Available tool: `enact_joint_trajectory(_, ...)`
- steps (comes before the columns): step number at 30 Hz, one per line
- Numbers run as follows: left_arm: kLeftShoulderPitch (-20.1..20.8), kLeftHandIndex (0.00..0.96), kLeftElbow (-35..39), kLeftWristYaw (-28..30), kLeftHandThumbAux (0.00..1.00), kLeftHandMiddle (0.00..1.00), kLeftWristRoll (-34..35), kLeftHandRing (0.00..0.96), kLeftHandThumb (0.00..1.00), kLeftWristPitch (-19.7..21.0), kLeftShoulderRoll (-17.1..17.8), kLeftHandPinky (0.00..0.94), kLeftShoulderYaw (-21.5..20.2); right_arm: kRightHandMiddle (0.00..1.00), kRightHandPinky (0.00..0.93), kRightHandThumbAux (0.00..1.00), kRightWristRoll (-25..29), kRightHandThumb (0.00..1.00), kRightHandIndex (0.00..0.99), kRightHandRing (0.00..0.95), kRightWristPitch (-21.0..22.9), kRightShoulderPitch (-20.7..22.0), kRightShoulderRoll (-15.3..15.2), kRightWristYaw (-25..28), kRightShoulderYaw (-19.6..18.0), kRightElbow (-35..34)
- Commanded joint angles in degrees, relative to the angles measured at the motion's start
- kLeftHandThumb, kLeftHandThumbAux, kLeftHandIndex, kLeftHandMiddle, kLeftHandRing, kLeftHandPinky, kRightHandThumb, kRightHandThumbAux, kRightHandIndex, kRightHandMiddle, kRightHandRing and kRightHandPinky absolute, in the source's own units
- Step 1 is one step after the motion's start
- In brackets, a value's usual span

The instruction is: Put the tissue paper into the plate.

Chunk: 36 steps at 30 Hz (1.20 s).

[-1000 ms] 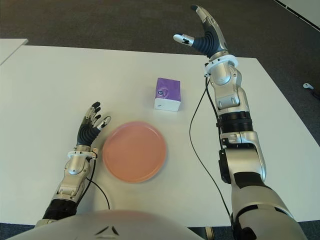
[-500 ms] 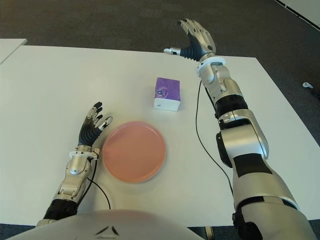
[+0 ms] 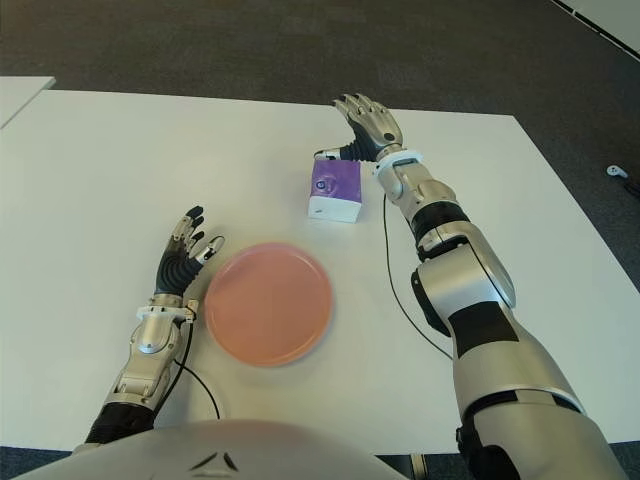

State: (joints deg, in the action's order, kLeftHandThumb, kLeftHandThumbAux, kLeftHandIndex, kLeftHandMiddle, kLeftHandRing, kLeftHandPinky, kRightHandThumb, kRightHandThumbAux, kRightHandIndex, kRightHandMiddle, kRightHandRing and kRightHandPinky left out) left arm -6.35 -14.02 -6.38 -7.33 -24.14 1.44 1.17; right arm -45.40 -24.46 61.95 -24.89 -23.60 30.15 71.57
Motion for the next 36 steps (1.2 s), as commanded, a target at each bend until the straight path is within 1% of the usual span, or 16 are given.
enact_joint_trajectory(1,-0.62,0.000,-0.39,-0.31,0.547,0.000,-0.23,0.000,0.000,1.14,-0.24,0.000,-0.05,0.000,0.000,0.329,-1.19,0.331,0.000,0.000,0.41,-0.36,-0.12,-0.50,1.57,1.22)
enact_joint_trajectory(6,-0.70,0.000,-0.11,-0.51,0.543,0.000,-0.57,0.000,0.000,1.70,-0.28,0.000,0.03,0.000,0.000,0.354,-1.13,0.313,0.000,0.000,1.26,-0.40,-0.64,0.59,2.19,2.09)
enact_joint_trajectory(11,-0.68,0.000,-0.06,-0.64,0.545,0.000,-0.69,0.000,0.000,1.71,-0.29,0.000,-0.02,0.000,0.000,0.361,0.15,0.303,0.000,0.000,1.94,-0.69,-0.70,3.32,1.56,2.89)
enact_joint_trajectory(17,-0.53,0.000,-0.49,-0.30,0.550,0.000,-0.21,0.000,0.000,1.80,-0.39,0.000,-0.12,0.000,0.000,0.368,1.21,0.296,0.000,0.000,2.51,-1.43,-0.63,5.15,0.87,3.10)
enact_joint_trajectory(31,-0.01,0.000,-1.02,-0.62,0.550,0.000,-1.05,0.000,0.000,1.91,-0.06,0.000,0.04,0.000,0.000,0.374,1.75,0.286,0.000,0.000,2.57,-2.94,-0.37,6.70,0.45,2.98)
enact_joint_trajectory(36,0.29,0.000,-1.49,-0.38,0.551,0.000,-0.92,0.000,0.000,1.75,-0.17,0.000,0.05,0.000,0.000,0.364,1.30,0.252,0.000,0.000,2.89,-3.45,-0.08,6.57,0.88,3.36)
